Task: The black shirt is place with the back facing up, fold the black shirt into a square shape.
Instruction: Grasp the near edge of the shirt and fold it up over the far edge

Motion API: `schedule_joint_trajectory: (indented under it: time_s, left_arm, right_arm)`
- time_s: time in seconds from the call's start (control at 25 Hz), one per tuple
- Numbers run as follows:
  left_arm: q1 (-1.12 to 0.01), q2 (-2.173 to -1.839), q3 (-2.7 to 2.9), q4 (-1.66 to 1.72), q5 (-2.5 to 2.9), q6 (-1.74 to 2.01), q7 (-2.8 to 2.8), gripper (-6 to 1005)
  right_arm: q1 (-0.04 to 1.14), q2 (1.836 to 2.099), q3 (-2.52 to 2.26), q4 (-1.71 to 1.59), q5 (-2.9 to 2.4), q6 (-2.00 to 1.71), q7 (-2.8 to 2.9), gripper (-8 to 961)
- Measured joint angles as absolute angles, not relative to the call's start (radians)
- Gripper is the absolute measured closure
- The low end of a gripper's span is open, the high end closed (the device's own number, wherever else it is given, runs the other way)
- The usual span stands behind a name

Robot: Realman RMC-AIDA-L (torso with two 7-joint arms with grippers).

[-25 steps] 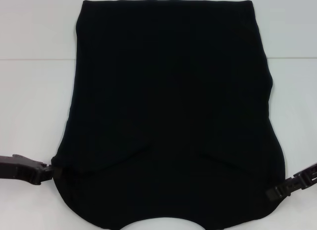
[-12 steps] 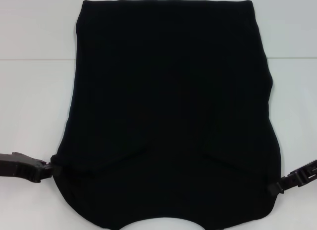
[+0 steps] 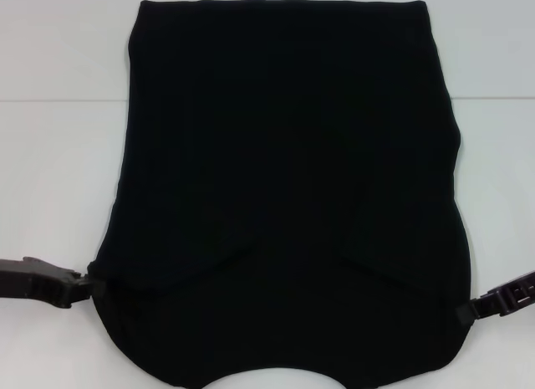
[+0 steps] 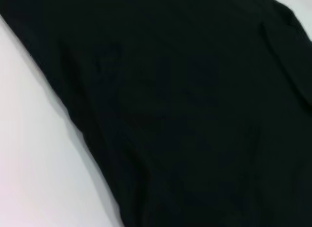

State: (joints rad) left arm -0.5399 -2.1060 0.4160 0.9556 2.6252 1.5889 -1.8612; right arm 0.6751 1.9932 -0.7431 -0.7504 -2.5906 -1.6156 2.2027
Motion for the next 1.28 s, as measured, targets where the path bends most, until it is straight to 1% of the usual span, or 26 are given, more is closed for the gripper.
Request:
schedule_joint_trajectory:
  time_s: [0.16, 0.28, 0.4, 0.92, 1.12, 1.28]
  left_arm:
    - [-0.537, -2.106, 0.406, 0.954, 2.584, 1.622, -1.877, 940]
    - [-0.525, -2.106, 0.378, 0.945, 2.528, 1.662, -1.894, 938]
    - [-0.511, -2.104, 0.331, 0.919, 2.487, 1.683, -1.907, 937]
    - [-0.4, -2.113, 0.167, 0.867, 2.428, 1.781, -1.914, 931]
    - [-0.349, -2.13, 0.149, 0.865, 2.428, 1.84, -1.897, 929]
    - [-0.312, -2.147, 0.149, 0.854, 2.43, 1.869, -1.883, 927]
  right_arm:
    - [0.643, 1.998, -0.668, -0.744, -2.583, -1.616, 2.154, 867]
    - [0.606, 2.003, -0.631, -0.747, -2.556, -1.621, 2.11, 867]
    - [0.57, 2.002, -0.606, -0.748, -2.524, -1.628, 2.061, 866]
    - [0.464, 1.958, -0.452, -0.736, -2.487, -1.702, 1.898, 867]
    - [0.436, 1.931, -0.394, -0.705, -2.486, -1.717, 1.852, 867]
    - [0.413, 1.919, -0.37, -0.7, -2.486, -1.743, 1.821, 867]
